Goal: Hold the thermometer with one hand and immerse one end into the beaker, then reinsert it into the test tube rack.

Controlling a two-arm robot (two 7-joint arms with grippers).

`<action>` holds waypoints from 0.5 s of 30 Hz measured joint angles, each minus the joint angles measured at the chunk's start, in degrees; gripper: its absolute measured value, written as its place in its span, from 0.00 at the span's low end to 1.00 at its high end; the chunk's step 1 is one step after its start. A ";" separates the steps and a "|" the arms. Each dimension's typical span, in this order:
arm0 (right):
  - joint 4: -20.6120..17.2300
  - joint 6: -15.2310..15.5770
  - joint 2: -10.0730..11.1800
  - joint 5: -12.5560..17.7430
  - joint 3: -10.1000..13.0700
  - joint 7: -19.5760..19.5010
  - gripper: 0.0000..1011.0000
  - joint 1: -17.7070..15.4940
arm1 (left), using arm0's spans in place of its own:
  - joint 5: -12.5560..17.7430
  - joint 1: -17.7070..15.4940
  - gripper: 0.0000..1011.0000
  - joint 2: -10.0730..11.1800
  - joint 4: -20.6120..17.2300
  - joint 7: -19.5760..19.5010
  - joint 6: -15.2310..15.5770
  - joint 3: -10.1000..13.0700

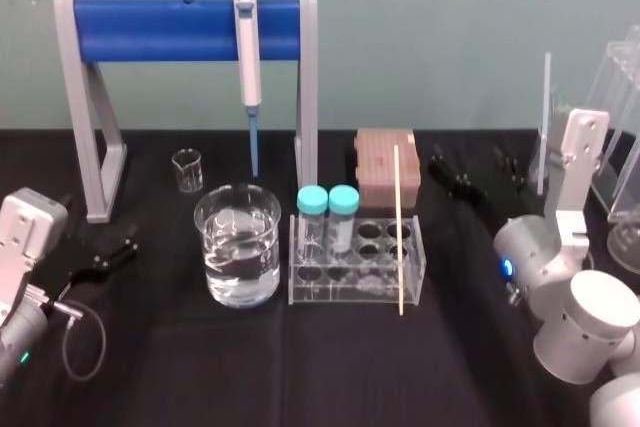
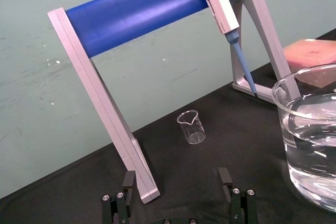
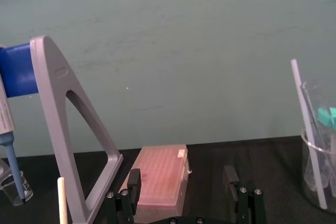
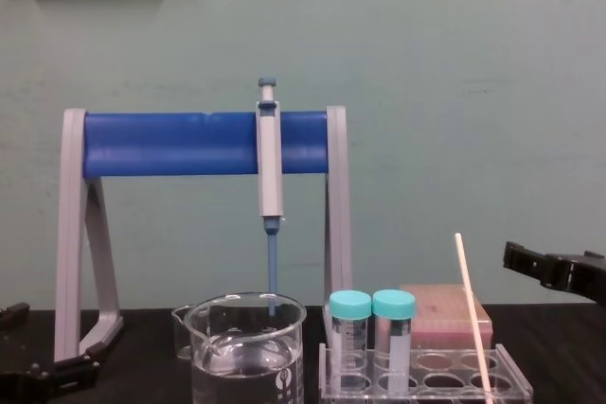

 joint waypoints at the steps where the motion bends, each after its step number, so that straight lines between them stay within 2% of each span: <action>1: -0.03 -0.02 0.00 0.00 0.01 -0.03 0.99 0.00 | 0.00 0.00 0.99 0.00 0.00 0.00 0.00 0.00; 15: -0.42 -0.54 -0.01 -0.16 0.10 -0.68 0.99 0.00 | 0.00 0.00 0.99 0.00 0.00 0.00 0.00 0.00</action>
